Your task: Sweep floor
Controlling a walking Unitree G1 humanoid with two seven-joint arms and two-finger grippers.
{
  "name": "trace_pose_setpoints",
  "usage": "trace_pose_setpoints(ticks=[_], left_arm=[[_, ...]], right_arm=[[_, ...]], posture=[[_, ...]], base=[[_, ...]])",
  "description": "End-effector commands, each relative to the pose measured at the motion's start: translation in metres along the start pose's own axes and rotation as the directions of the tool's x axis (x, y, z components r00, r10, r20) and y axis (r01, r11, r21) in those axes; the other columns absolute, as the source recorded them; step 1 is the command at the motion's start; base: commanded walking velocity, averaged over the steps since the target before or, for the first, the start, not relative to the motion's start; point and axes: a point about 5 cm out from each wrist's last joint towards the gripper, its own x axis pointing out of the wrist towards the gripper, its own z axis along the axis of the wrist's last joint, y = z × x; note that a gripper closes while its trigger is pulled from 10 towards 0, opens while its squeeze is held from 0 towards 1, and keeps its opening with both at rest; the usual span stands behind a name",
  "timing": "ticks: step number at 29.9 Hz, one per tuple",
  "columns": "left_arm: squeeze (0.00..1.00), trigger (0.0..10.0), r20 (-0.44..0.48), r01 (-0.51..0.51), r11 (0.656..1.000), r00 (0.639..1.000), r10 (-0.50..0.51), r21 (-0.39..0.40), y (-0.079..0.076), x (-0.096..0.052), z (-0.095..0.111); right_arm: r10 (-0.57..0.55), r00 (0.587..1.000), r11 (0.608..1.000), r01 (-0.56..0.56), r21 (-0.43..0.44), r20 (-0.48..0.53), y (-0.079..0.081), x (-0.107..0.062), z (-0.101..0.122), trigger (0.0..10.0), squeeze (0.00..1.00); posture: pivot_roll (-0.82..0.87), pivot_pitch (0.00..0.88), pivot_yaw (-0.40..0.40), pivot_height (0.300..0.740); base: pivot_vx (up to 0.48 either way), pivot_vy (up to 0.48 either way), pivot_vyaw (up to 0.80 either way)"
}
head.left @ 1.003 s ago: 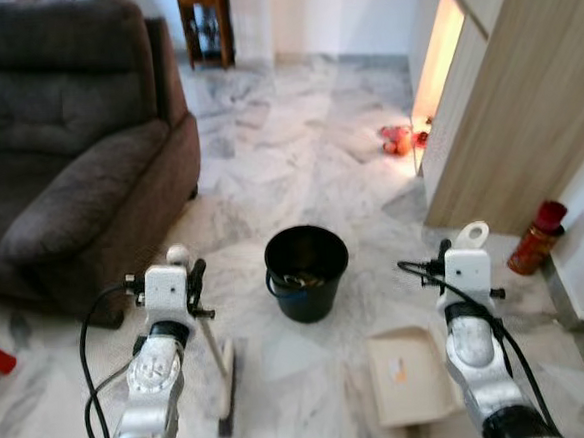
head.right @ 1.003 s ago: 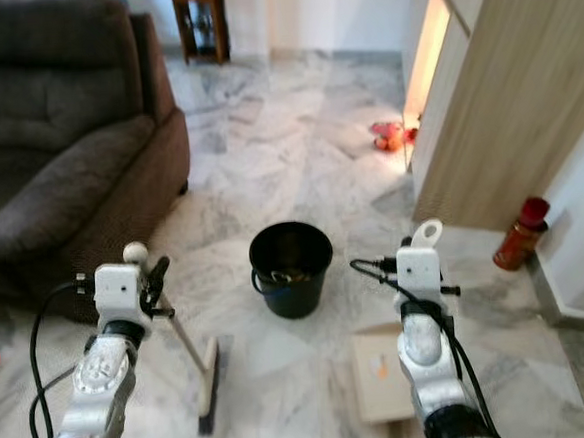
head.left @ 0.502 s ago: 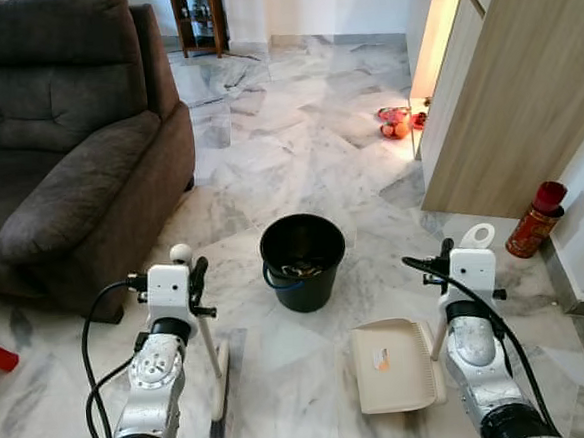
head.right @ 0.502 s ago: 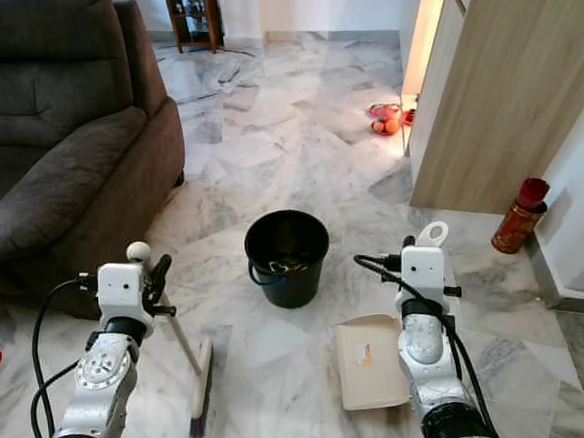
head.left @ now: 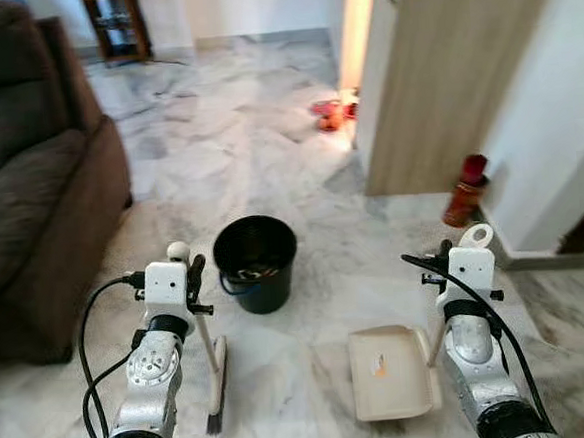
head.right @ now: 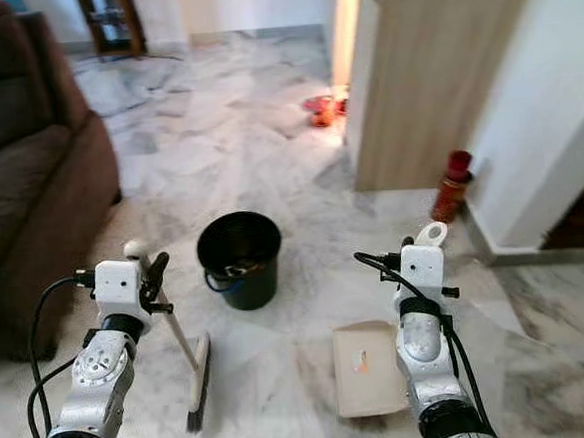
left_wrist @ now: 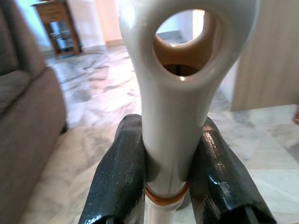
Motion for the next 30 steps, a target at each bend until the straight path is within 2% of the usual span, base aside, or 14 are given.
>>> trace_pose_setpoints(ticks=[1,19,30], left_arm=[[0.00,10.0,0.023,-0.005,1.000,1.000,0.004,0.029,0.0015,0.0047,0.0065],[0.00,10.0,0.017,-0.009,0.999,1.000,0.008,0.041,0.0004,0.0039,0.0041],[0.00,10.0,0.020,-0.010,0.999,1.000,0.009,0.036,-0.0009,0.0053,0.0044]], right_arm=[[-0.002,0.999,1.000,0.002,0.008,0.041,0.0003,0.0063,0.0107,10.0,0.00],[-0.001,0.999,1.000,0.001,-0.001,0.036,-0.0009,0.0076,0.0106,10.0,0.00],[-0.001,0.999,1.000,0.001,-0.004,0.037,-0.0012,0.0078,0.0106,10.0,0.00]], posture=[[0.00,0.000,-0.002,0.740],[-0.01,0.000,-0.010,0.740],[-0.02,0.000,-0.007,0.740]], base=[[0.000,0.000,-0.80],[0.000,-0.263,-0.80],[0.000,0.000,-0.80]])
